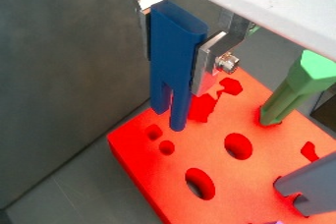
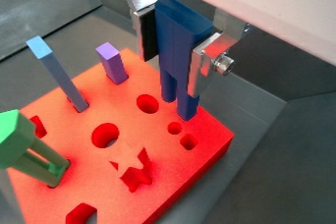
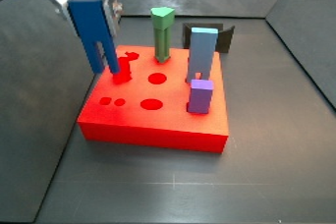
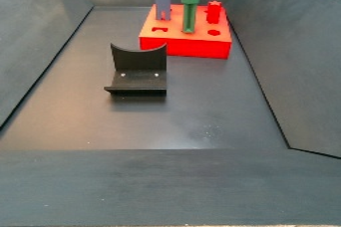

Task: Pick up the square-circle object. Move up. Move to above the board. Insert the square-circle object.
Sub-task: Insert the square-circle object.

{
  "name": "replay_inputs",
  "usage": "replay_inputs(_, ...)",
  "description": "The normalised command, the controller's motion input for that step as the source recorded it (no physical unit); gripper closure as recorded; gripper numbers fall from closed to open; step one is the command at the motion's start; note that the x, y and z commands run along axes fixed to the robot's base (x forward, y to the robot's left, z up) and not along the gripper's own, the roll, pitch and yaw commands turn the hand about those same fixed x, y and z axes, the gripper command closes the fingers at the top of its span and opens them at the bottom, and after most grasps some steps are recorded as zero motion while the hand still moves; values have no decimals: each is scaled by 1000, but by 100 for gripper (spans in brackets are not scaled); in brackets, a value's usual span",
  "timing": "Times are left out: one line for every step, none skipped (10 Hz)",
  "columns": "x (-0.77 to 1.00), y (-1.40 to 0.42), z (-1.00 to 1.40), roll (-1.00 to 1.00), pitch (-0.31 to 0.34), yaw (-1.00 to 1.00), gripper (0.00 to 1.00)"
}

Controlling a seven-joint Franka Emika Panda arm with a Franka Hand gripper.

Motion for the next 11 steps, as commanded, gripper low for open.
replay_inputs(571, -257, -160, 489, 156, 137, 100)
replay_inputs(0, 0, -706, 237, -23, 29, 100)
replay_inputs(-23, 14, -677, 64, -131, 0, 100)
replay_inputs(31, 17, -523, 11, -36, -57, 100)
replay_inputs(20, 20, -494, 17, -1, -126, 100)
replay_inputs(-51, 26, -560, 26, -30, -163, 100)
replay_inputs(-377, 97, -577, 87, -94, -31, 100)
replay_inputs(-86, 0, -317, 0, -113, 23, 100)
replay_inputs(0, 0, -446, 0, -234, 94, 100)
replay_inputs(169, 0, -491, 0, -236, 97, 100)
replay_inputs(323, 0, -309, 10, -89, 103, 100)
